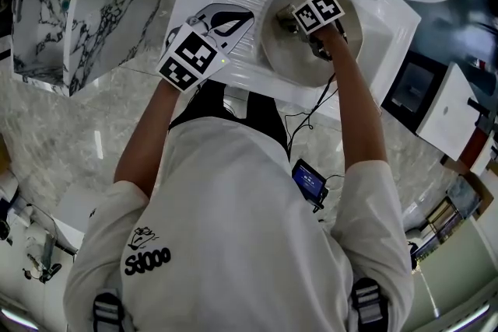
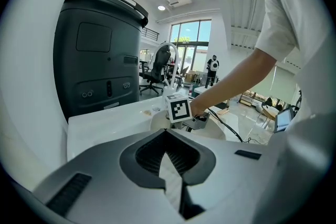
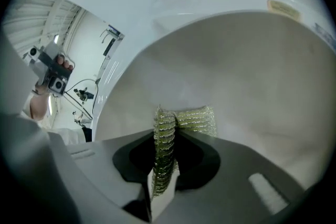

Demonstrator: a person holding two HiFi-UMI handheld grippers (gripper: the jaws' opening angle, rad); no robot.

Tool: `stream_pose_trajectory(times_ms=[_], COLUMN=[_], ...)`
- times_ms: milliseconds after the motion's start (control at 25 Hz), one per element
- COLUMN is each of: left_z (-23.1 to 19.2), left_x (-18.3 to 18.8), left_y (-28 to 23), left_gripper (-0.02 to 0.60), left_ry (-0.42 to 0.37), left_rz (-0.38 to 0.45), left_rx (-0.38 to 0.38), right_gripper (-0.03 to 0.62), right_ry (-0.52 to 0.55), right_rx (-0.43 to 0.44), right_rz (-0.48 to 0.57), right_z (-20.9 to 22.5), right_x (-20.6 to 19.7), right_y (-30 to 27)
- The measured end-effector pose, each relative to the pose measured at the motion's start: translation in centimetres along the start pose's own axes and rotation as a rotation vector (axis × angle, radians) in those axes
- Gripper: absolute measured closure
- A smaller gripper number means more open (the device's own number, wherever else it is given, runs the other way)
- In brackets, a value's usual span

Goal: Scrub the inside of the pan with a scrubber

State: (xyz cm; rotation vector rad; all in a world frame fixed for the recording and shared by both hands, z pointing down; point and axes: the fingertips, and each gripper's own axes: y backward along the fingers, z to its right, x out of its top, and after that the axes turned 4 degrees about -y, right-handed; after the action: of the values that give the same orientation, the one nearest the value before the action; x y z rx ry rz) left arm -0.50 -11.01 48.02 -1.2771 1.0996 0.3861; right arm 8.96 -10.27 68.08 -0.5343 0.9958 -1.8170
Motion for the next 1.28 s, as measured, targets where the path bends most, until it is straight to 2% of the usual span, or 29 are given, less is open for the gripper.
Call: stream_pose_trajectory(times_ms=[160, 360, 600, 960, 1040, 1120, 1280], left_z=[-0.1, -0.2, -0.2, -0.4, -0.4, -0.4, -0.6], left_x=[0.5, 0.7, 1.0, 1.2, 1.1, 0.9, 0.8], left_y=[-0.5, -1.2, -2.1, -1.9, -1.7, -1.5, -1.1], left_gripper=[0.575, 0.575, 0.575, 0.575, 0.575, 0.575, 0.575], left_ry=[0.001, 0.000, -0.008, -0.038, -0.046, -0.055, -0.070], left_rz=[0.003, -0.002, -0.014, -0.017, -0.020, -0.021, -0.012], left_rx=[0.002, 0.003, 0.001, -0.008, -0.018, -0.028, -0.054], right_gripper=[0.522, 0.520, 0.520, 0.520, 0.520, 0.520, 0.520], right_ry=[-0.064, -0.046, -0.081, -0.031, -0.016, -0.027, -0.098], right_rx=[-0.059, -0.174, -0.198, -0.266, -0.239, -0.168, -0.072], right_rz=[0.095, 0.094, 0.003, -0.166, -0.219, -0.259, -0.248], right_z=[2.4, 5.3, 7.3, 7.6, 6.5, 4.8, 2.8], right_x=[1.2, 0.4, -2.0, -6.7, -8.0, -9.4, -10.7], right_y=[1.5, 3.2, 4.3, 4.6, 4.0, 2.9, 1.6])
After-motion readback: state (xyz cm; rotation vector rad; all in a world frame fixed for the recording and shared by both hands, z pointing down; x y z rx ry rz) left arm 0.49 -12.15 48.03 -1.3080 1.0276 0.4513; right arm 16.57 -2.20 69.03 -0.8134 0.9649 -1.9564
